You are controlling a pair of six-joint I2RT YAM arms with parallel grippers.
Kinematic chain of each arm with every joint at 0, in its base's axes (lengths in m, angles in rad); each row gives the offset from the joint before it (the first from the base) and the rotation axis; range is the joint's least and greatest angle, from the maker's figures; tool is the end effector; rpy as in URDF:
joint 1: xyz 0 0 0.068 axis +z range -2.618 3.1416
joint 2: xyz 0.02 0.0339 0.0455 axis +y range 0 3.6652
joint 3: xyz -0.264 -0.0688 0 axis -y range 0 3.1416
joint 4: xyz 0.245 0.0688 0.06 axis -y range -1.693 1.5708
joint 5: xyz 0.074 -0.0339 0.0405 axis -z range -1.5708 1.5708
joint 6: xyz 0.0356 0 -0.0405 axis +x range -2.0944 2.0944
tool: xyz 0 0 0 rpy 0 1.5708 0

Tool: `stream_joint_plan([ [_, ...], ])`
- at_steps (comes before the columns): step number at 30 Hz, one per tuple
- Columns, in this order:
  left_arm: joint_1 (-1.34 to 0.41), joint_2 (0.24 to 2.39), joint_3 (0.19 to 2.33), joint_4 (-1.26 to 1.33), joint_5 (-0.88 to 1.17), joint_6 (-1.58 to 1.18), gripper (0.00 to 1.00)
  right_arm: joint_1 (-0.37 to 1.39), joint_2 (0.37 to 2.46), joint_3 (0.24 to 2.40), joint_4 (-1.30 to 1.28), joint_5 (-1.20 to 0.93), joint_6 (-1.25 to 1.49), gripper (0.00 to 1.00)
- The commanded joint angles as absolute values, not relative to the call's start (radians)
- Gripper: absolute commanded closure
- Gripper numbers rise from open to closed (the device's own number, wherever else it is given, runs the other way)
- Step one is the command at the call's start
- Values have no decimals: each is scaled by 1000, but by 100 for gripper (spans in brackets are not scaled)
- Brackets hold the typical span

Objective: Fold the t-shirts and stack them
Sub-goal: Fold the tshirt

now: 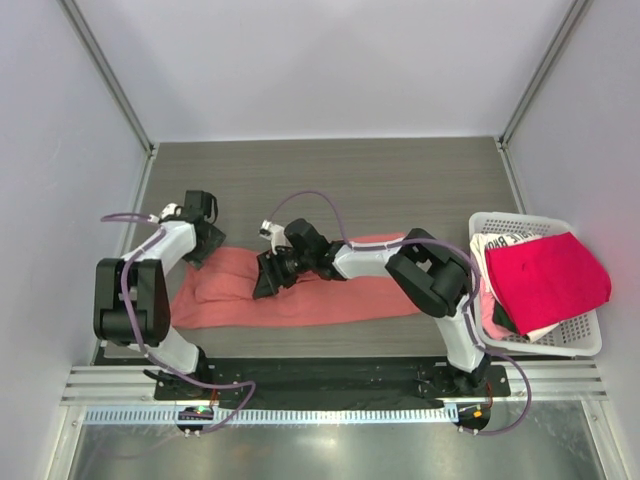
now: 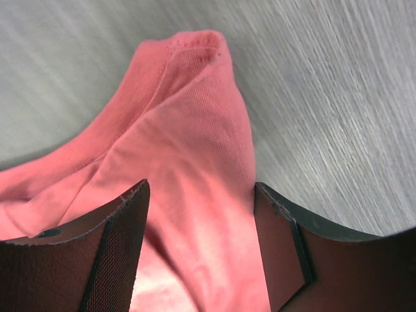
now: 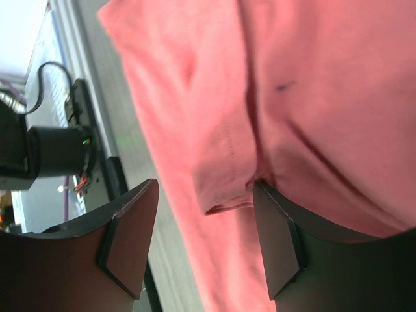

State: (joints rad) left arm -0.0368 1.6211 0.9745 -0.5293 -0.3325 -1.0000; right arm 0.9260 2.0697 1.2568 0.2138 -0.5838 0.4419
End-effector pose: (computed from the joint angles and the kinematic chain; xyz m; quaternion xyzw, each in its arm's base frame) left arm 0.3066 0.0003 0.1781 -0.4767 0.8420 0.0451 0.2484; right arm 0.2511 0.3666 0.1501 -0.3335 0.7900 0.4798 0.1858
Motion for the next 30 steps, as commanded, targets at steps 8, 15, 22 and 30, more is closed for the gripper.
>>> stream_joint_plan([
  [8, -5, 1456, 876, -555, -488, -1153, 35, 877, 2215, 1393, 345, -643, 571, 33],
  [15, -5, 1456, 871, -525, -476, -1129, 35, 763, 2290, 1442, 440, -591, 702, 22],
  [22, -5, 1500, 880, -411, -370, -1048, 34, 710, 2269, 1433, 417, -643, 687, 18],
  [30, -15, 1523, 896, -411, -370, -1039, 34, 687, 2037, 1278, 315, -592, 575, 14],
])
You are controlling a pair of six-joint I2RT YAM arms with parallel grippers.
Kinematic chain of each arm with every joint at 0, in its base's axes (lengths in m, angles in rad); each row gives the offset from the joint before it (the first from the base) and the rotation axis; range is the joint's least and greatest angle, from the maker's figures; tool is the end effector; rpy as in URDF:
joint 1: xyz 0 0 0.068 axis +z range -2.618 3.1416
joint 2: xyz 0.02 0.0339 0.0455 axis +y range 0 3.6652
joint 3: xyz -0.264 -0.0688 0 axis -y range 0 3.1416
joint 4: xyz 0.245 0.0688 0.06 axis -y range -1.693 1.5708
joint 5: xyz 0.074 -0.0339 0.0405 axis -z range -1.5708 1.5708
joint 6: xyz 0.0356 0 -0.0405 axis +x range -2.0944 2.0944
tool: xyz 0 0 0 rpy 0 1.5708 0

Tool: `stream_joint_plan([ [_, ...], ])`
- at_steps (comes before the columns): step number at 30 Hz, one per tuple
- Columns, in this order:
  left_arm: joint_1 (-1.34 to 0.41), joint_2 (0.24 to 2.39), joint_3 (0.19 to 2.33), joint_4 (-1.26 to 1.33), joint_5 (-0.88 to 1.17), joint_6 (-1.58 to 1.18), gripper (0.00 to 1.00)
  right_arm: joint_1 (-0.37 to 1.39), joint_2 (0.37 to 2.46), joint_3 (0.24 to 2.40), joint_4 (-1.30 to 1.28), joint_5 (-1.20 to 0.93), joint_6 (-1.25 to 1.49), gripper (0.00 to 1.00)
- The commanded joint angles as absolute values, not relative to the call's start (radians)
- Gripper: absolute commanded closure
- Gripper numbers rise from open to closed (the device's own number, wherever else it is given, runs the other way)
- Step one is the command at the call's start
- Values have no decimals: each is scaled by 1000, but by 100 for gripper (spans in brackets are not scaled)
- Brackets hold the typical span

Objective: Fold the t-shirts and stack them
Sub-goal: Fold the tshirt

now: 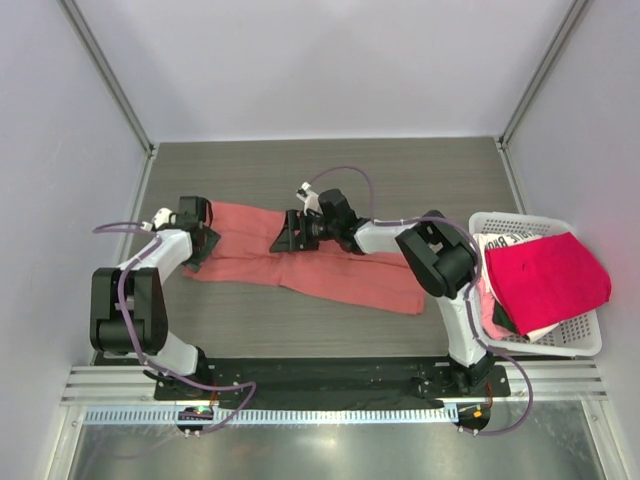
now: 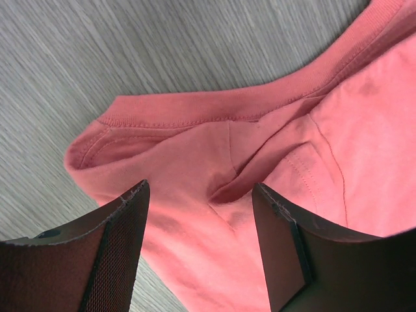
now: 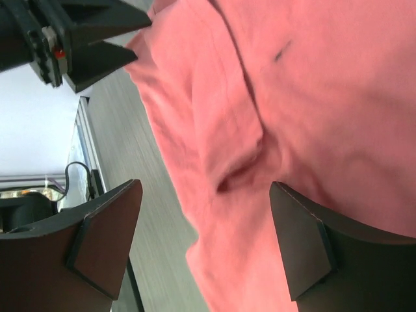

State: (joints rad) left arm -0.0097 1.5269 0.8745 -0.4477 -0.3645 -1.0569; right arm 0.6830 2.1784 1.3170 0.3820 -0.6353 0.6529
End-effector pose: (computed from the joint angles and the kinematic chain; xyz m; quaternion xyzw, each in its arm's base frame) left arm 0.2883 0.0099 0.1806 -0.5148 0.8071 0.0352 0.2871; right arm 0.3488 0.3111 0.1361 -0.1743 0.8095 0.5150 0.2217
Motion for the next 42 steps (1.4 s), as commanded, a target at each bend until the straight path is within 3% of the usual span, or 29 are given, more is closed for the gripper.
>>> stream_joint_plan([
  [1, -17, 1522, 896, -408, -371, -1039, 34, 686, 2008, 1241, 296, -575, 560, 14],
  [6, -20, 1522, 893, -403, -377, -1032, 34, 684, 1777, 1092, 239, -406, 545, 14],
  [11, -21, 1519, 888, -387, -365, -1032, 35, 673, 1721, 1064, 203, -333, 523, 19],
  [19, -46, 1514, 963, -440, -301, -1026, 34, 672, 1952, 1282, 313, -532, 603, 21],
  [27, -46, 1813, 1388, -728, -318, -1009, 34, 704, 2258, 1508, 569, -603, 745, 22],
  [37, -51, 2140, 1719, -871, -276, -974, 35, 756, 2496, 1845, 456, -601, 709, 22],
  [42, -51, 2164, 1720, -842, -273, -977, 35, 765, 2531, 1893, 391, -597, 672, 26],
])
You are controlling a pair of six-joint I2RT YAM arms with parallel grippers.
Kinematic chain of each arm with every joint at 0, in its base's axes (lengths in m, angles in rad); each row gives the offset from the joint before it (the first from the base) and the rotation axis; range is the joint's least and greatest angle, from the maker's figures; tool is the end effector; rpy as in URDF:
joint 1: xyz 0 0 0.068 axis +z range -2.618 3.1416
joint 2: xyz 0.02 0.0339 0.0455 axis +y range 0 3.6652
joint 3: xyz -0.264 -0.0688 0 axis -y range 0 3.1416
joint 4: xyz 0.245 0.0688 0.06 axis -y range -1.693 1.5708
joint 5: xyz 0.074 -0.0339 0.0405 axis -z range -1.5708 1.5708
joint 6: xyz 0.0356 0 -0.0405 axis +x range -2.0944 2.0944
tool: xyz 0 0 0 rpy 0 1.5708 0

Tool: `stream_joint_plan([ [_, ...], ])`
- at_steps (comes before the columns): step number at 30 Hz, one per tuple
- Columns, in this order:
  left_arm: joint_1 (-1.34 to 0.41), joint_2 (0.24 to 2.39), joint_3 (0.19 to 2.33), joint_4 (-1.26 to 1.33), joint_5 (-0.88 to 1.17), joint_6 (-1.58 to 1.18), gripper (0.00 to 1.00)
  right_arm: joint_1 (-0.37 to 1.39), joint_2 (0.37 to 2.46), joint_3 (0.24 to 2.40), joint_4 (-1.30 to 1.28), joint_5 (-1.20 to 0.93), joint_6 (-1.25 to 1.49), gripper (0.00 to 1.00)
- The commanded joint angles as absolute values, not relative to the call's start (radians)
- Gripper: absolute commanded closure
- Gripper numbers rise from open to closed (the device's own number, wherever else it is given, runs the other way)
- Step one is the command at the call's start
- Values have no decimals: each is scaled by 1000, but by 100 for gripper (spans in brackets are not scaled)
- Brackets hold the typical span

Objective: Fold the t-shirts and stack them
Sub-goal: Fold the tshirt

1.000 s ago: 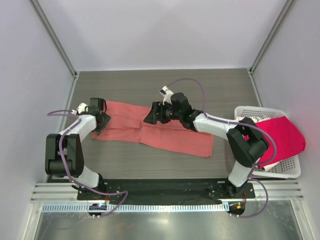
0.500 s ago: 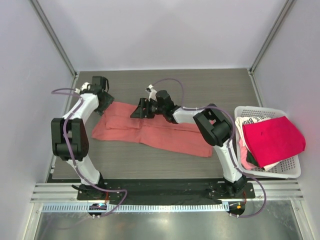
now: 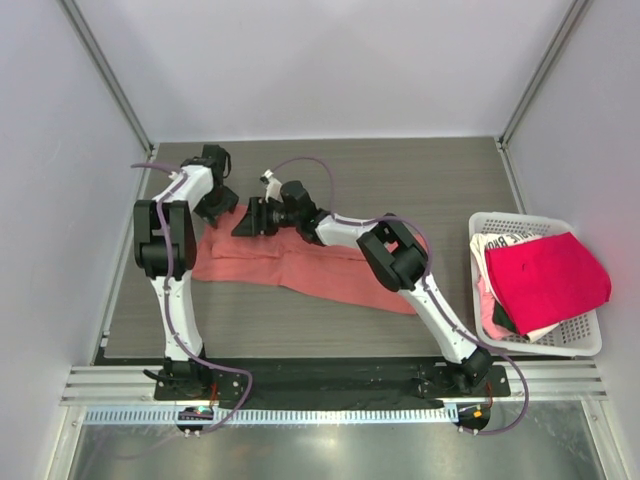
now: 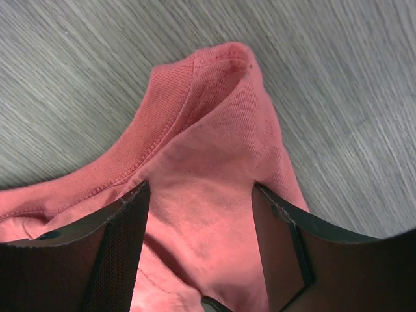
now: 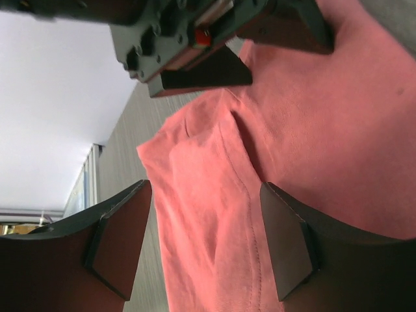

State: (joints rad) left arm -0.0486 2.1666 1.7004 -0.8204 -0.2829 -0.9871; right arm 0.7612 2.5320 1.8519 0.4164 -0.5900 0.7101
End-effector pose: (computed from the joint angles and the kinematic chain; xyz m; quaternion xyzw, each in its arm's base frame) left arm 0.4443 -0.0117 0.1716 -0.4610 0.8651 0.0519 0.1909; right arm 0.3952 0.4038 0.1302 -0.1961 0.7549 0.5615 0.2764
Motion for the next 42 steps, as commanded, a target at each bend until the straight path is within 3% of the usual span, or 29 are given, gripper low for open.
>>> stream_joint_plan([
  [1, -49, 2166, 1720, -836, -262, -973, 35, 767, 2534, 1913, 338, -597, 654, 27],
  [9, -41, 2190, 1735, -865, -284, -927, 34, 784, 2603, 2025, 199, -620, 609, 28],
  [18, -26, 2198, 1678, -818, -221, -931, 34, 790, 2536, 1951, 209, -595, 578, 28],
  [23, -26, 2200, 1664, -810, -242, -942, 35, 790, 2579, 1976, 212, -721, 632, 31],
  [34, -25, 2232, 1717, -854, -285, -943, 35, 833, 2491, 1881, 275, -897, 695, 30],
  [42, -25, 2226, 1706, -848, -281, -940, 35, 929, 2350, 1634, 305, -885, 669, 32],
])
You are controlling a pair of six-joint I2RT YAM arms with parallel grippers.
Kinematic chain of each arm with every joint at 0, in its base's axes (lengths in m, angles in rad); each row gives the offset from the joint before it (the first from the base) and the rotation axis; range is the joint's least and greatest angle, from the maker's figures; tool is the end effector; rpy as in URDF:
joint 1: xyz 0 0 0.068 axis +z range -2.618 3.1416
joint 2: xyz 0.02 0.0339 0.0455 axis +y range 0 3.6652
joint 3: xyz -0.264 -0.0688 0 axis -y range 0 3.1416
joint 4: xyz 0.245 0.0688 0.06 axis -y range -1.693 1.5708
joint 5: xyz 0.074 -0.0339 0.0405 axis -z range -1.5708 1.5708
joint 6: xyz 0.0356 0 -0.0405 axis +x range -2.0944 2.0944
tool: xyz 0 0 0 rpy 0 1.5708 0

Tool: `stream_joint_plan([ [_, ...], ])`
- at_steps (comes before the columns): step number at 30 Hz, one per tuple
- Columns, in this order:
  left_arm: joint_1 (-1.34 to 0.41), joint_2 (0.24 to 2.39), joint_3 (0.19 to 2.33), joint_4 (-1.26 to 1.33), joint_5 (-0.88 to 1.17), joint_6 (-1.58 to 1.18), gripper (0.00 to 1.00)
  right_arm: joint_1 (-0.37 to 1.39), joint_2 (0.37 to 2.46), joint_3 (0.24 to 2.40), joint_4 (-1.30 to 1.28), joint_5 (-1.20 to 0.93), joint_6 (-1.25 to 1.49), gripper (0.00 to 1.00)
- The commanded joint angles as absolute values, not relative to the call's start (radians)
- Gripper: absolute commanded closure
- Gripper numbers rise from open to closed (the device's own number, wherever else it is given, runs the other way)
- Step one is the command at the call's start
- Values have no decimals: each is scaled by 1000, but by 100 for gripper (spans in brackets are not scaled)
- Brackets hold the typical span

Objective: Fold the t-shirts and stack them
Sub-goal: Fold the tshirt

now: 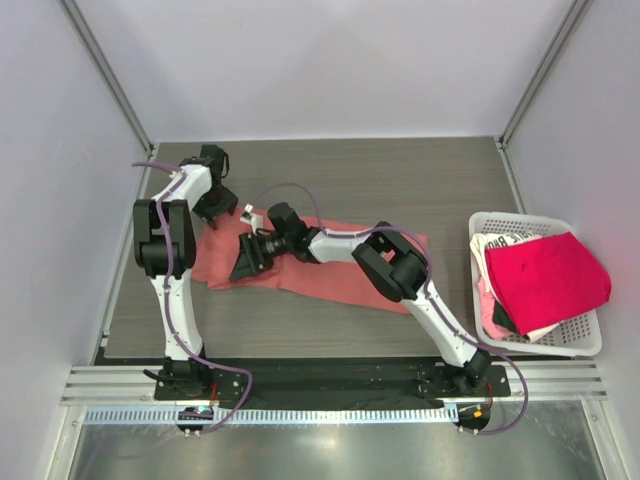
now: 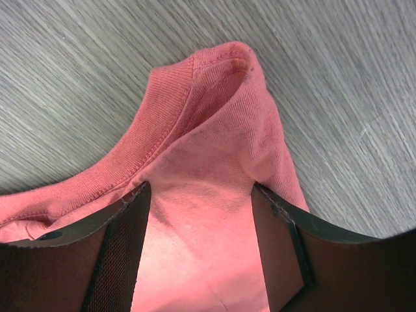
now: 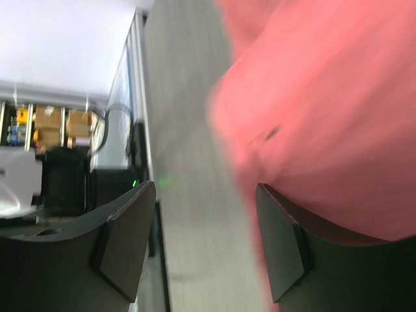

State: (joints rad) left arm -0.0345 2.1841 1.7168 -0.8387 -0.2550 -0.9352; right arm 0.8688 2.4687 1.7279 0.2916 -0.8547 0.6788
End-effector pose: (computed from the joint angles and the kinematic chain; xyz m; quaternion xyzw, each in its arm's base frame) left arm 0.4461 -0.0064 0.1679 -0.4431 0.8779 0.0505 0.1746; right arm 0.3253 0.4262 0.1147 -0.2925 0.7463 0.5893 0.1009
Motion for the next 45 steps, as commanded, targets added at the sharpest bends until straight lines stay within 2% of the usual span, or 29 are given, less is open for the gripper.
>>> stream_joint_plan([
  [1, -25, 2224, 1709, -851, -278, -940, 35, 942, 2327, 1600, 340, -871, 670, 31],
  [7, -25, 2191, 1678, -822, -282, -940, 36, 974, 2103, 1405, 347, -750, 650, 32],
  [14, -25, 2108, 1626, -787, -278, -939, 35, 940, 1881, 1272, 272, -470, 591, 31],
  [17, -26, 2060, 1577, -755, -278, -939, 35, 885, 1824, 1216, 258, -405, 629, 36],
  [24, -28, 1873, 1451, -712, -328, -957, 34, 764, 1573, 1002, 8, -5, 637, 44],
  [25, -29, 1838, 1437, -722, -337, -960, 34, 750, 1518, 990, -90, 128, 635, 45],
  [30, -40, 1749, 1416, -784, -405, -999, 33, 683, 1404, 919, -333, 431, 653, 53],
  [32, -47, 1707, 1387, -801, -400, -1006, 33, 651, 1375, 896, -357, 526, 695, 63],
  [35, -58, 1658, 1323, -778, -365, -1011, 33, 595, 1370, 874, -370, 554, 713, 80],
  [37, -63, 1644, 1293, -765, -347, -1017, 33, 559, 1399, 893, -371, 580, 710, 91],
  [39, -72, 1632, 1255, -770, -344, -1025, 33, 535, 1469, 938, -386, 629, 692, 98],
  [45, -98, 1672, 1180, -741, -290, -1052, 34, 489, 1681, 1043, -439, 605, 672, 99],
])
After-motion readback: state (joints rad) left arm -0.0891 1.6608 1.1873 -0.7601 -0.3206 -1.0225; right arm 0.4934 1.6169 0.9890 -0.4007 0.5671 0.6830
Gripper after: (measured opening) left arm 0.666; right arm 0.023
